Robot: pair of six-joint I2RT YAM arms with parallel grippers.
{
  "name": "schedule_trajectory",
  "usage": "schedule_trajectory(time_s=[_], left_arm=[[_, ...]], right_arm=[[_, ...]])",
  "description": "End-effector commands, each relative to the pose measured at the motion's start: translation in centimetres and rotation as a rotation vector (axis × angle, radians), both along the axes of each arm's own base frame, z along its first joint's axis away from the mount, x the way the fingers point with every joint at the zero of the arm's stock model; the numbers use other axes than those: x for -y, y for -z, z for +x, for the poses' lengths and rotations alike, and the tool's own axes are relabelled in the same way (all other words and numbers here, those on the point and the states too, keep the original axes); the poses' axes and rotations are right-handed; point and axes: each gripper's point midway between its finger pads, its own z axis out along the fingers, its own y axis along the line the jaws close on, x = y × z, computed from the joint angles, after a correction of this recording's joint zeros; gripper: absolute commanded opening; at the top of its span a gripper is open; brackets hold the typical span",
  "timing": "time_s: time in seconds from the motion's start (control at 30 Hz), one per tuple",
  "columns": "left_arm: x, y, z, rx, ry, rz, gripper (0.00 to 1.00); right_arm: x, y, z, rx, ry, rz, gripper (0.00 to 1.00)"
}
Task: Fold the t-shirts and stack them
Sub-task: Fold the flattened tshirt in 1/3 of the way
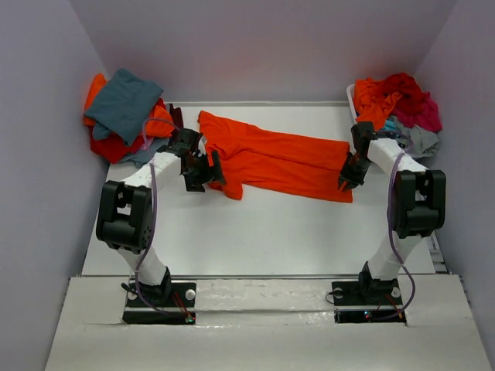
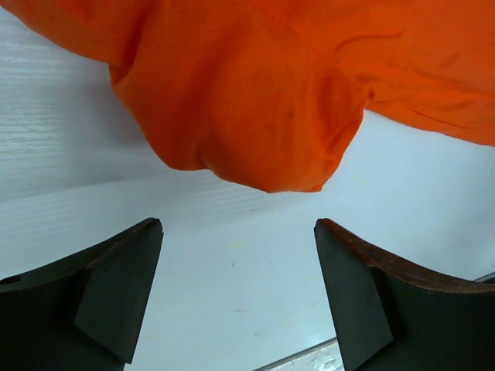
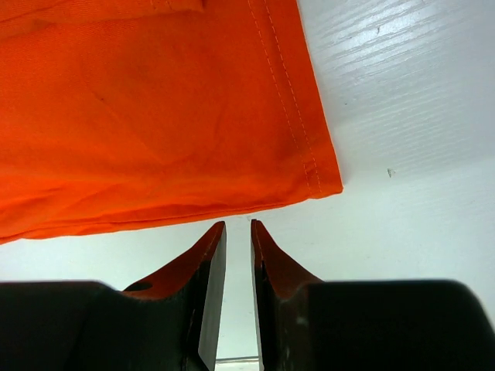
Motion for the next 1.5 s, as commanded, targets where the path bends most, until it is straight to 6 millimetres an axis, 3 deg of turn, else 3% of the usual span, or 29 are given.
schedule_trajectory(time_s=[0.0, 0.3, 0.83, 1.23, 1.47], left_arm=[[0.7, -1.4, 0.7, 0.081, -0.009, -0.058, 0.91], [1.3, 0.2, 0.7, 0.079, -0.026, -0.095, 0.89], [-3.1, 0.6, 3.0, 0.126, -0.17, -0.095, 0.88], [0.1, 1.8, 3.1, 0.08, -0.087, -0.273, 0.79], [-0.2, 1.5, 3.0, 0.083, -0.089, -0.278, 0.74]], right_arm=[[0.1, -1.7, 1.4, 0.078, 0.002, 0.007, 0.25], [0.0, -1.5, 1.3, 0.073, -0.002, 0.014, 0.25], [-0.2, -1.2, 1.4, 0.064, -0.006, 0.025, 0.25], [0.0, -1.4, 1.7, 0.066, -0.005, 0.014, 0.25], [0.0, -1.1, 1.6, 0.061, -0.003, 0.013, 0.25]])
